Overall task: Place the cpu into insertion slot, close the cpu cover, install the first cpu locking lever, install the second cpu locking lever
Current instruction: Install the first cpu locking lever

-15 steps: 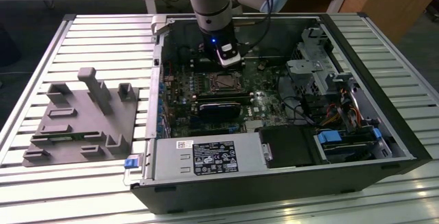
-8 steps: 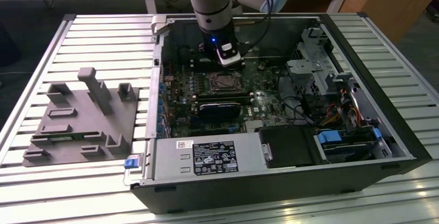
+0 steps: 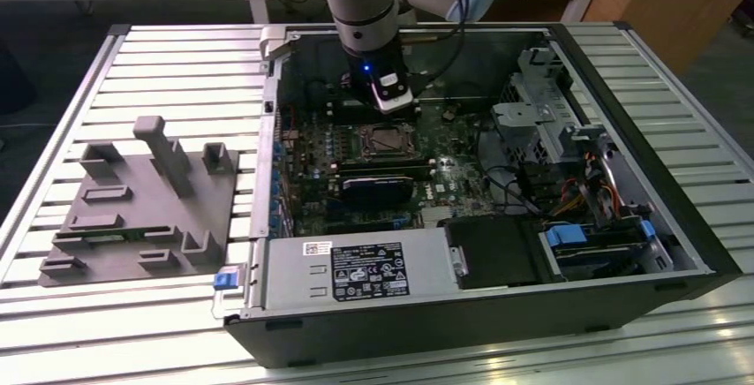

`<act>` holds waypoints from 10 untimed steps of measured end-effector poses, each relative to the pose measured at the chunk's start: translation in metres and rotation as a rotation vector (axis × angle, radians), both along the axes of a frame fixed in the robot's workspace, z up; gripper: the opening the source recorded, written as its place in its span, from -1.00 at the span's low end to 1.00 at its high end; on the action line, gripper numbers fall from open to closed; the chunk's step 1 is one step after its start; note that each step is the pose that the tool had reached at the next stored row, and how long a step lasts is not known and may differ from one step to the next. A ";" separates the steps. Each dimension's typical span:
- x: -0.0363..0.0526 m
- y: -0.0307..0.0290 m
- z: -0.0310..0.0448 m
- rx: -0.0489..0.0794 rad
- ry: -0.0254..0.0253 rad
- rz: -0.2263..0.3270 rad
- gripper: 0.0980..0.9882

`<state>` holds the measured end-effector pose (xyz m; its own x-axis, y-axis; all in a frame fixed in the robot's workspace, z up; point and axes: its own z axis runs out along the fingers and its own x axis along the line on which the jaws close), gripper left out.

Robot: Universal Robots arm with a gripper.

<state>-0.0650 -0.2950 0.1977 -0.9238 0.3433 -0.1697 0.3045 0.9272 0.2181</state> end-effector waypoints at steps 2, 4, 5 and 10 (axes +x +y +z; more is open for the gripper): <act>0.0000 0.0000 -0.0001 0.000 0.0002 0.000 -0.98; 0.0000 0.0000 -0.0005 0.000 0.0001 0.000 -0.98; 0.0000 0.0000 -0.0007 0.000 0.0001 0.000 -0.98; 0.0000 -0.0001 -0.0021 -0.004 -0.0006 0.000 -0.98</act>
<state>-0.0650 -0.2951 0.1956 -0.9236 0.3429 -0.1716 0.3046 0.9280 0.2146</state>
